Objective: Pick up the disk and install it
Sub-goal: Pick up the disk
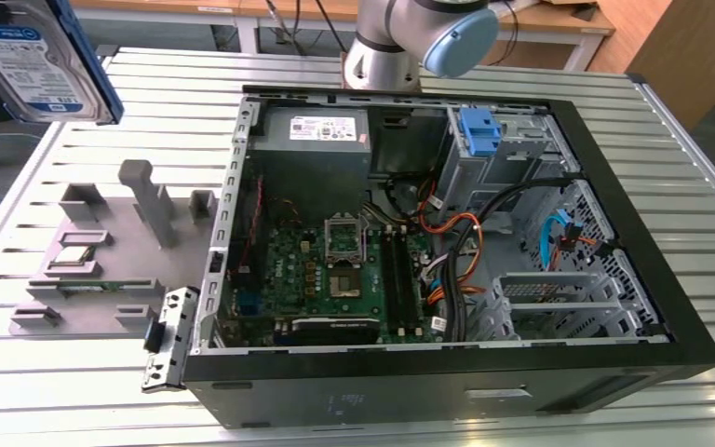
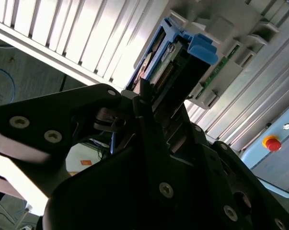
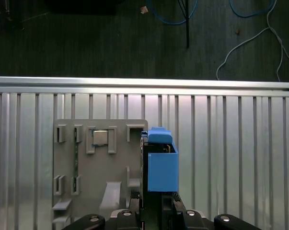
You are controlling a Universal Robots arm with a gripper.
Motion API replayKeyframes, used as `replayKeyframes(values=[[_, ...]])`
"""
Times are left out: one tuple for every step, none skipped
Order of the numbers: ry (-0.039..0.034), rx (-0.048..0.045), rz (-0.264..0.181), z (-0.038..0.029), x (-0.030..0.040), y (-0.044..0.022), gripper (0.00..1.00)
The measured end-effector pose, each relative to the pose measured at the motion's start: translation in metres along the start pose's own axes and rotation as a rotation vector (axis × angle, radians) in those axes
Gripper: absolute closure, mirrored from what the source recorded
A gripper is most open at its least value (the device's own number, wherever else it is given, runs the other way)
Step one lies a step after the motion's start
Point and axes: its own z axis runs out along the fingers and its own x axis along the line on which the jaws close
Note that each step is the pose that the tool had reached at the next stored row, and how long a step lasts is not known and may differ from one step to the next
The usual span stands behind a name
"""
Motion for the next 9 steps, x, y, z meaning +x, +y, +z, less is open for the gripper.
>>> replayKeyframes(values=[[0.0, 0.0001, 0.0, -0.0011, -0.0001, 0.0, 0.65], [0.0, 0.0001, 0.0, -0.0022, -0.0003, 0.0, 0.65], [0.0, 0.0003, 0.0, -0.0031, -0.0003, 0.0, 0.65], [-0.0001, 0.0003, 0.0, -0.0041, -0.0005, 0.0, 0.65], [0.0, 0.0004, 0.0, -0.0049, -0.0006, 0.0001, 0.65], [0.0, 0.0005, 0.0, -0.0056, -0.0007, 0.0001, 0.65], [0.0, 0.0006, 0.0, -0.0063, -0.0007, 0.0001, 0.65], [0.0, 0.0006, 0.0, -0.007, -0.0008, 0.0001, 0.65], [0.0, 0.0007, 0.0, -0.0077, -0.0009, 0.0001, 0.65]])
